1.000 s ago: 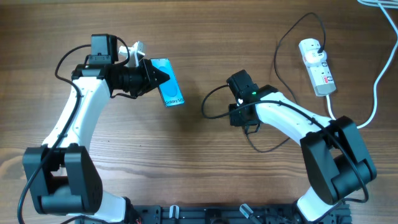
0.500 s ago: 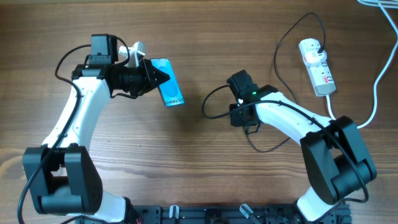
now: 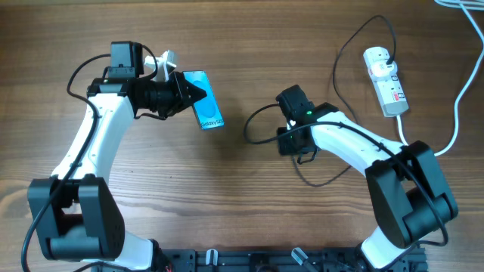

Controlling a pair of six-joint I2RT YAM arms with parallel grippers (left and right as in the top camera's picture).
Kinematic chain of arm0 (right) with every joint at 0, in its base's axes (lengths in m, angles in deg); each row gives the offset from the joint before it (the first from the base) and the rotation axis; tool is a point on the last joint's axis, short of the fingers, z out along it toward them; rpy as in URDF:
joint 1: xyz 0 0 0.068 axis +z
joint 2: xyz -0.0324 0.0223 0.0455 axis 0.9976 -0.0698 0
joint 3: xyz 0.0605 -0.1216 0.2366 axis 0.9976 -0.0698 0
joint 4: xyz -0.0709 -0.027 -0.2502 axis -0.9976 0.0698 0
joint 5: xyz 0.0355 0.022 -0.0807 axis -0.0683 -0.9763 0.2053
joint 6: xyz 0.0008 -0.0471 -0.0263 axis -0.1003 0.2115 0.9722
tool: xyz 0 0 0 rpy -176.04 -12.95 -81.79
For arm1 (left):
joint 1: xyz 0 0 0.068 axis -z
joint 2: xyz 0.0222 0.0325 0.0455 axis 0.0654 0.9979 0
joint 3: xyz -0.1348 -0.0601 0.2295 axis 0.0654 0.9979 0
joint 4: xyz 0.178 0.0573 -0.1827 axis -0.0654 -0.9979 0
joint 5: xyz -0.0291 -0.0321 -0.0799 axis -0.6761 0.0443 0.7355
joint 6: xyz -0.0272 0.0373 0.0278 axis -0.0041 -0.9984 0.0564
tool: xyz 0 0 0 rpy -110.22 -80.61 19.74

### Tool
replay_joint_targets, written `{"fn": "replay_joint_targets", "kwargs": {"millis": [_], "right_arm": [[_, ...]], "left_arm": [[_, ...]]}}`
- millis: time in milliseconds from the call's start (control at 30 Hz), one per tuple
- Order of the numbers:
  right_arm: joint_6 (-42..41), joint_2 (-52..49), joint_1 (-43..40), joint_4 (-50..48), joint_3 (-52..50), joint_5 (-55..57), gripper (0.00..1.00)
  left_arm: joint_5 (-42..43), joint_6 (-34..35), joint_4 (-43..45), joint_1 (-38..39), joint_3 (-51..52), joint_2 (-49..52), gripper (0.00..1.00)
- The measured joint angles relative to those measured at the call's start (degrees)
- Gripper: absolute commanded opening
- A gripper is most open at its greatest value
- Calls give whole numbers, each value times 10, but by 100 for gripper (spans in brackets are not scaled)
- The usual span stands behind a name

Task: Plug charger to phone and switch on socket
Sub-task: 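Lift the cable plug with the right gripper toward the phone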

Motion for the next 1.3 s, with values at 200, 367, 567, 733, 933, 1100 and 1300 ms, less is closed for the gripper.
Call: {"fn": "replay_joint_targets", "kwargs": {"millis": [200,367,567,733,933,1100,1300], "right_arm": [[32,19,0,5,16,-112,4],[68,142,0,12,19,-222,4],[89,297,0,11,24,-301,4],[91,364,0,10,26,-319,4],[63,366,3,17,26,-290,4],[34,348,28,25,26,-232,4],[-1,336,79,24,26,-155,4]], "left_arm": [[68,2,63,0,0,0,4],[190,5,163,-3,2,0,4],[289,39,226,-13,2,0,4],[313,54,230,-9,2,0,4],[323,80,266,11,2,0,4],[314,104,278,21,2,0,4],[260,125,279,44,2,0,4]]}}
